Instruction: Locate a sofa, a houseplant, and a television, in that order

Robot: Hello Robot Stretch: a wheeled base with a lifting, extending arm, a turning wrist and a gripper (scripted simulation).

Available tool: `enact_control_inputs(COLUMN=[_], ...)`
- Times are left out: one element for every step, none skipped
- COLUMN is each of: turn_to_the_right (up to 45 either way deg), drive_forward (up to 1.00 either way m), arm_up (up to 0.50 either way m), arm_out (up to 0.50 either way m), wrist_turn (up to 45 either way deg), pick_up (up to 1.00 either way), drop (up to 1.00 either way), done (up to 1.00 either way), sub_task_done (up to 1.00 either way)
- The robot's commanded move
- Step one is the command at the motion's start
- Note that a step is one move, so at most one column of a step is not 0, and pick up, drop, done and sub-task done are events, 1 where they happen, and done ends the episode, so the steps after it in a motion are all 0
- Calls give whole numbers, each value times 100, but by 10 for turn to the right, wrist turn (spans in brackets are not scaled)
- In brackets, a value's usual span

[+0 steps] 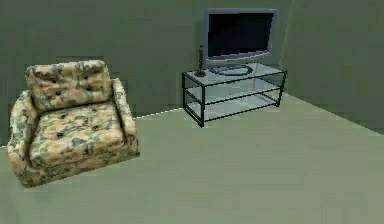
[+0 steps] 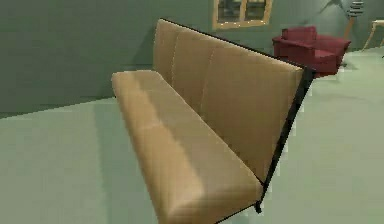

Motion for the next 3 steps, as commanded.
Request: enact_control_inputs(turn_to_the_right=[0,0,270], drive_forward=[100,70,0], arm_up=[0,0,0], arm_out=[0,0,0], wrist_turn=[0,0,0], pick_up=[0,0,0], drop=[0,0,0], done=[0,0,0], sub_task_done=[0,0,0])
